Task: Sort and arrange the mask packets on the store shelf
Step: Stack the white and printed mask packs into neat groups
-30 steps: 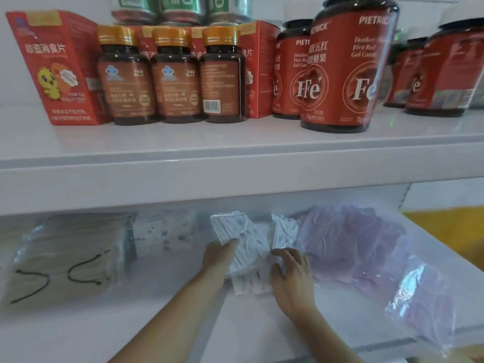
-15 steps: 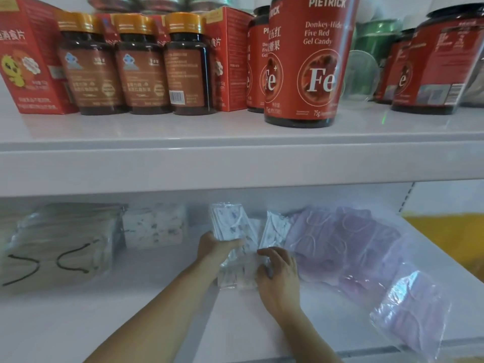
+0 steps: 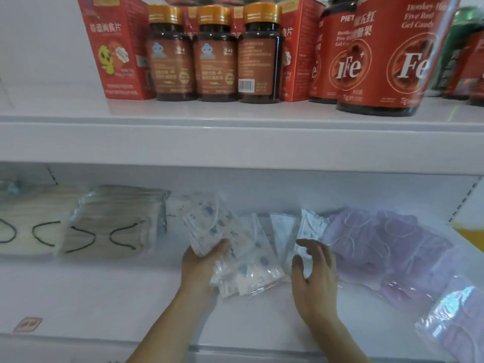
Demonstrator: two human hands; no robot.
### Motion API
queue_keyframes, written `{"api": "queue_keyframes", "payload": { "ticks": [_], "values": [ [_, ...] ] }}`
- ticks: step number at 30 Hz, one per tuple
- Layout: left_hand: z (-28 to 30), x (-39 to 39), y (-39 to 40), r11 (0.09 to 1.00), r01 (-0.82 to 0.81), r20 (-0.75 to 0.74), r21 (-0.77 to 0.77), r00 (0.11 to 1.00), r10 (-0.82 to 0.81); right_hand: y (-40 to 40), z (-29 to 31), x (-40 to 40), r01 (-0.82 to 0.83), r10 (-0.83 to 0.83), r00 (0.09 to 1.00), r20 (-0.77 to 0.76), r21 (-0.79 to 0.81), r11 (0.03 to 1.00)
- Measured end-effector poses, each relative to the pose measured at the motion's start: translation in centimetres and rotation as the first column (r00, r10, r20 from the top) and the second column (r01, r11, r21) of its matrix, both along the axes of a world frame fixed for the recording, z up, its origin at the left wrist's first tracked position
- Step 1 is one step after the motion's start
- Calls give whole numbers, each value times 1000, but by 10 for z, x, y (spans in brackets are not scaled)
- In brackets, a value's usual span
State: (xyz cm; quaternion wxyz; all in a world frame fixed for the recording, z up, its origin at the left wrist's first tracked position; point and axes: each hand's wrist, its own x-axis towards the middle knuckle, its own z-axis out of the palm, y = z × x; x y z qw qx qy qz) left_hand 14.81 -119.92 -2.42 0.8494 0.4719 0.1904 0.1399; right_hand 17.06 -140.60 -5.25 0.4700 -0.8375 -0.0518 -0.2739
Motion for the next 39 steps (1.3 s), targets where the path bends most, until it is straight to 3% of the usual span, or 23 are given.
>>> {"api": "queue_keyframes", "payload": {
  "ticks": [1,3,6,8,15,19,20,22,24,27,31,34,39],
  "values": [
    [-1,-4,5,996,-1,22,-88,1000,3,8,6,-8,-33,33,999,-4,28,999],
    [-1,-11,11,971,22,51,-238,999,-11,29,19,-23,-147,177,978,-109,241,959],
    [1,-18,17,947,30,75,-321,997,-6,64,32,-35,-266,527,822,-217,672,692],
    [0,-22,21,947,55,129,-318,992,-14,86,36,-38,-270,620,756,-209,763,587],
    [5,-39,31,939,223,245,-264,957,-158,129,50,-40,-392,601,781,-169,616,684],
    [4,-39,69,960,166,204,-224,972,-121,122,42,-26,-439,565,803,-188,455,775],
    [3,-40,86,980,132,187,-148,977,-104,117,40,-22,-447,557,806,-198,413,793],
    [2,-43,123,981,100,163,164,979,-127,109,42,-19,-467,564,792,-234,363,807],
    [2,-47,149,895,135,104,426,975,-196,104,44,-19,-505,563,787,-252,261,823],
    [0,-47,162,778,213,65,591,949,-309,106,43,-17,-513,516,810,-277,91,854],
    [-12,-49,167,622,231,-1,749,938,-348,108,24,-20,-504,521,802,-294,136,853],
    [-18,-52,166,570,179,28,802,942,-335,111,7,-25,-452,502,815,-290,225,863],
    [-8,-53,146,695,181,45,696,955,-293,131,-3,-23,-393,496,826,-268,358,847]
  ]
}}
